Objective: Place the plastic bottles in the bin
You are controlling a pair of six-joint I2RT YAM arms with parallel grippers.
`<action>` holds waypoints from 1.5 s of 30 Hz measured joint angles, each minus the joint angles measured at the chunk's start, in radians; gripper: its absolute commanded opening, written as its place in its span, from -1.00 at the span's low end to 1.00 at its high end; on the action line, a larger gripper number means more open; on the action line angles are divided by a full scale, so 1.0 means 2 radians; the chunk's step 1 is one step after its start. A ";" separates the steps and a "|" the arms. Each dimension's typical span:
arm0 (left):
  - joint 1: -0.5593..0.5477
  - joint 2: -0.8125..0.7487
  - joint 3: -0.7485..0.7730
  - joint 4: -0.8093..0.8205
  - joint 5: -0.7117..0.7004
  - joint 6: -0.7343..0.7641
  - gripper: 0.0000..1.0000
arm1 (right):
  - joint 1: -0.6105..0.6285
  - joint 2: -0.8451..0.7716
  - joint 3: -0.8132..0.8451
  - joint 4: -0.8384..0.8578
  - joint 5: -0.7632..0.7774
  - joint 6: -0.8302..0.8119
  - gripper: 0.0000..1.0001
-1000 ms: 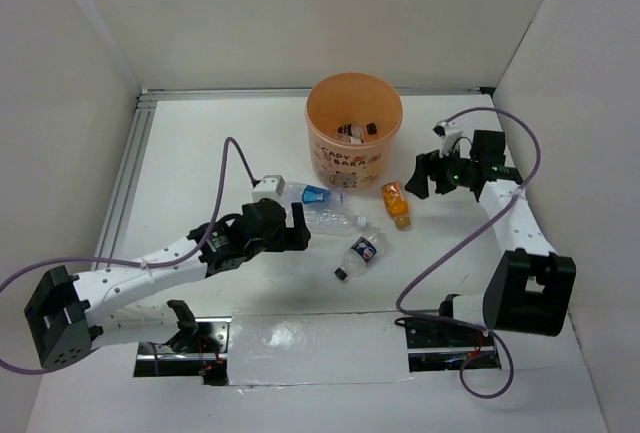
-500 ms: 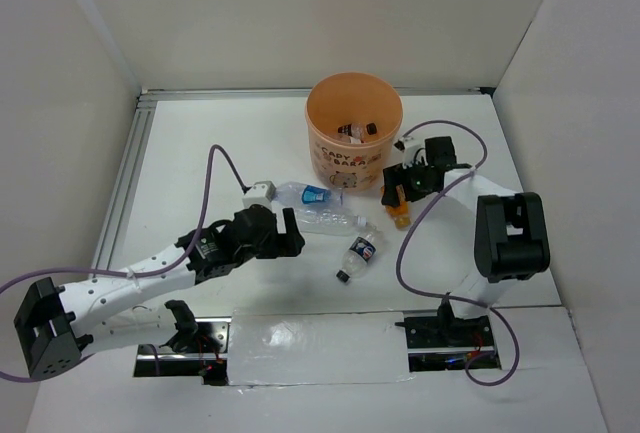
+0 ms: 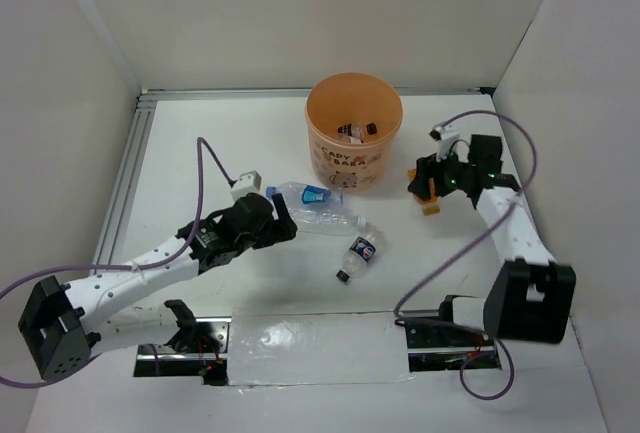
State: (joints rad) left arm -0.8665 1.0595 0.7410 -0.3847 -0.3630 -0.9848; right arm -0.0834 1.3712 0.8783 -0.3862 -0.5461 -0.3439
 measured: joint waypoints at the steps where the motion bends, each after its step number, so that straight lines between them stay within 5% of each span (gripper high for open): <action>1: 0.014 0.005 0.004 0.000 0.002 -0.011 1.00 | -0.012 -0.032 0.007 -0.013 -0.013 -0.014 -0.17; 8: 0.124 0.050 0.033 0.009 0.057 -0.091 1.00 | -0.043 -0.172 0.121 -0.014 -0.116 -0.053 -0.20; 17: 0.212 0.104 0.060 0.047 0.133 -0.124 1.00 | 0.073 -0.031 0.273 0.121 -0.134 0.021 -0.12; 20: 0.228 0.138 0.079 0.061 0.147 -0.127 1.00 | 0.113 0.043 0.317 0.134 -0.121 0.030 0.22; 22: 0.235 0.170 0.097 0.060 0.153 -0.127 1.00 | 0.131 0.092 0.350 0.134 -0.113 0.032 0.95; 25: 0.237 0.220 0.134 0.051 0.158 -0.126 1.00 | 0.146 0.163 0.410 0.121 -0.105 0.030 1.00; 31: 0.234 0.307 0.204 0.017 0.158 -0.125 1.00 | 0.123 0.162 0.403 0.105 -0.108 0.048 1.00; 39: 0.208 0.399 0.265 -0.024 0.158 -0.128 1.00 | 0.048 -0.008 0.271 0.095 -0.141 0.056 1.00; 42: 0.195 0.431 0.291 -0.023 0.159 -0.139 0.78 | 0.036 -0.062 0.226 0.085 -0.158 0.048 1.00; 43: 0.193 0.435 0.296 -0.021 0.159 -0.141 0.24 | 0.033 -0.076 0.211 0.078 -0.162 0.043 1.00; 45: 0.186 0.443 0.305 -0.022 0.158 -0.140 -0.21 | 0.028 -0.099 0.185 0.059 -0.175 0.030 1.00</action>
State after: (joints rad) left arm -0.4942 1.9461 1.3514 -0.4278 -0.0463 -1.2652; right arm -0.0277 1.1736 1.2488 -0.2676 -0.8955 -0.2832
